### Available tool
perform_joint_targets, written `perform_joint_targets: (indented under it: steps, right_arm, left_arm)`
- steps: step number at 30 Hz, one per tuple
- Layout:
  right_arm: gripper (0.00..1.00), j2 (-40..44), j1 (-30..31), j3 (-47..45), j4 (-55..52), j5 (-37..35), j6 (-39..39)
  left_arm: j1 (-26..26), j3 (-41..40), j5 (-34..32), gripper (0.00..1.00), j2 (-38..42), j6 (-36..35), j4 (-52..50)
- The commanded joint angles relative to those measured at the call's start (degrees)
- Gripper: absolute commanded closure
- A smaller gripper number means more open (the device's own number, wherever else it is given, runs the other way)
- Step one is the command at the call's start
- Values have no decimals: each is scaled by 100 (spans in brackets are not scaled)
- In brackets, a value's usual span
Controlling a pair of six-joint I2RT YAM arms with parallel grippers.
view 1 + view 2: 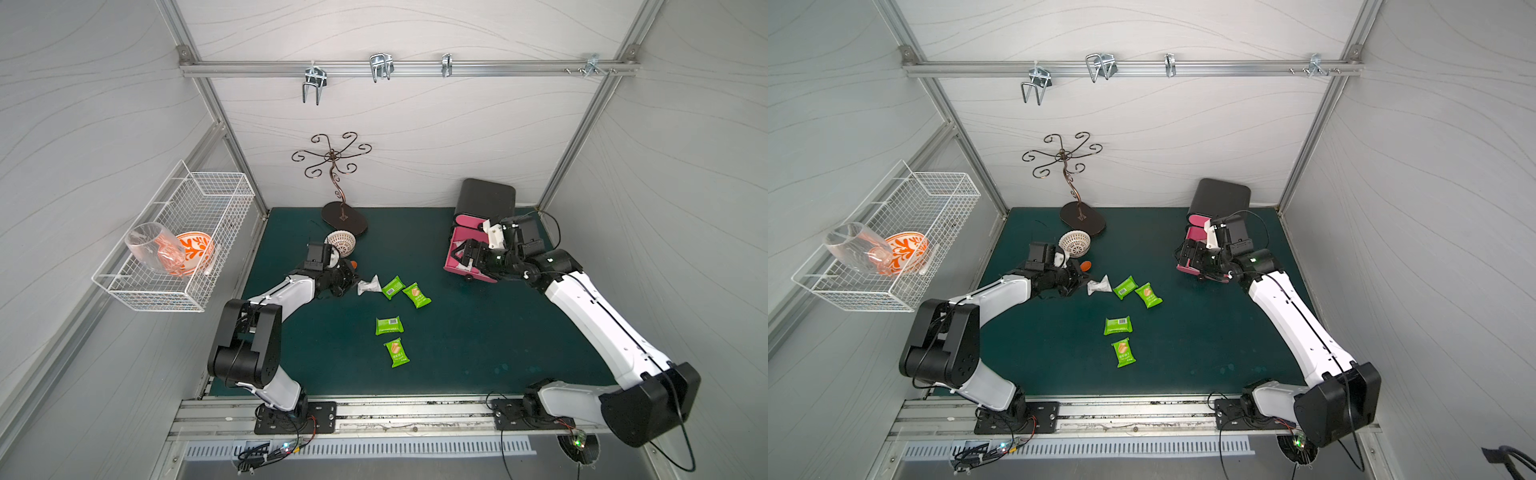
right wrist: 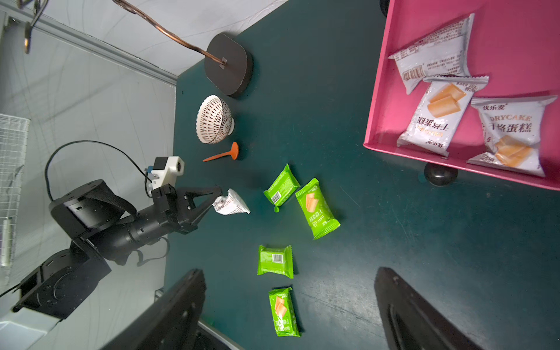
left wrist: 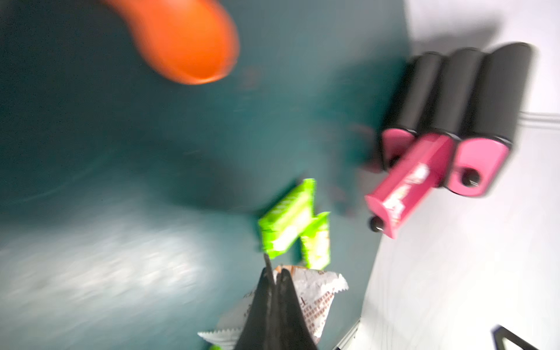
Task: Place the cookies into the drawer by color
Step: Pick up the cookie at the center of the board, then place the cookie in the drawer.
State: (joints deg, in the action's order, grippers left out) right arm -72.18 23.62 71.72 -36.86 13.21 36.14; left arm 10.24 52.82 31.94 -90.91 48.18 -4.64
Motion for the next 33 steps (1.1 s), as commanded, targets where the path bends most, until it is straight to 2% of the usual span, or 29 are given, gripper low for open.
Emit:
perform_joint_targets:
  steps: [1,5,12,21,28,33]
  right_arm:
    - [8,46,36,283,151,103,307]
    - [8,76,29,479,144,-68,617]
    - [8,370,-39,679,118,-531,1305]
    - [8,583,-94,729,356,-357,2209]
    - [7,547,-99,735,447,-271,2205]
    - [7,556,-145,707,482,-231,2204]
  left_arm:
    - [485,691,251,100,-164,373,726]
    - [1054,1342,199,100,-832,1157,1581]
    - [2008,2966,33,100,-2405,2503,2801]
    - [2806,5517,-231,100,-4391,3349,2968]
    - [3090,7351,-837,100,-5604,3575,2105]
    - [3192,8178,-1151,100,-6157,3703,1717]
